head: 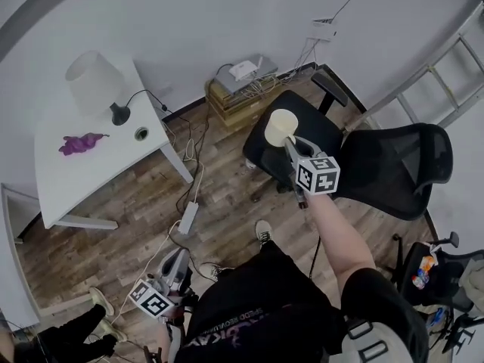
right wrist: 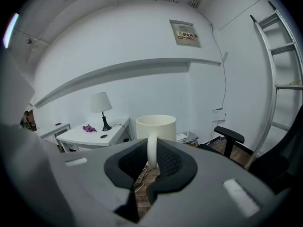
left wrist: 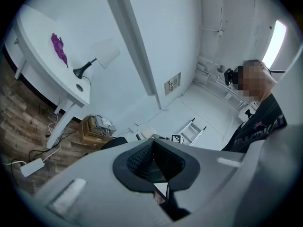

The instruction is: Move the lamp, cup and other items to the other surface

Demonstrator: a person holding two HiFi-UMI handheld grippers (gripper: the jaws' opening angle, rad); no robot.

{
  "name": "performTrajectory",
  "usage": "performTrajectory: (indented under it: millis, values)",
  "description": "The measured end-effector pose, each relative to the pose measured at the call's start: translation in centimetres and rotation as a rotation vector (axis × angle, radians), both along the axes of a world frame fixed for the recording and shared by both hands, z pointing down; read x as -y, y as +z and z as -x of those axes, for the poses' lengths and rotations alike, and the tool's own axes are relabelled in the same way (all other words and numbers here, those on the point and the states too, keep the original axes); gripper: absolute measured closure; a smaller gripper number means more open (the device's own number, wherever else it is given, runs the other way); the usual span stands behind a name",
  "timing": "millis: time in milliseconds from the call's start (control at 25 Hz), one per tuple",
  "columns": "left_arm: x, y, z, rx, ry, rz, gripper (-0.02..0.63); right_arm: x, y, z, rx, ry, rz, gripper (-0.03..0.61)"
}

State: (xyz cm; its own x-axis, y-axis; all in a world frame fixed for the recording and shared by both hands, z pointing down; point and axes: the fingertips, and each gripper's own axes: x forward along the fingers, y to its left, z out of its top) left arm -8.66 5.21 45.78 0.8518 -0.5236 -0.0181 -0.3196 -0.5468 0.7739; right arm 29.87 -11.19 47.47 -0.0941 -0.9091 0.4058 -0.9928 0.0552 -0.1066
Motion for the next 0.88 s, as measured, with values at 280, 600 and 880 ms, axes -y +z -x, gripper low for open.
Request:
performTrajectory:
  millis: [280, 600, 880]
  values:
    - [0.5, -0.5, -8.7, 0.024, 0.037, 0.007, 0.618, -1.2, 2.6, -10.3, 0.005, 0.06, 0.047, 0.531]
    - [1.8, 1.1, -15.4, 0.071, 0.017, 0.074, 0.618, 0.0, 9.4, -17.5, 0.059, 0.083, 0.144, 0.531]
    - [3.0, 3.2, -18.2, 0.123, 0.002, 0.165, 0.618, 1.4, 17.6, -20.4, 0.075, 0.079, 0.259, 0.531]
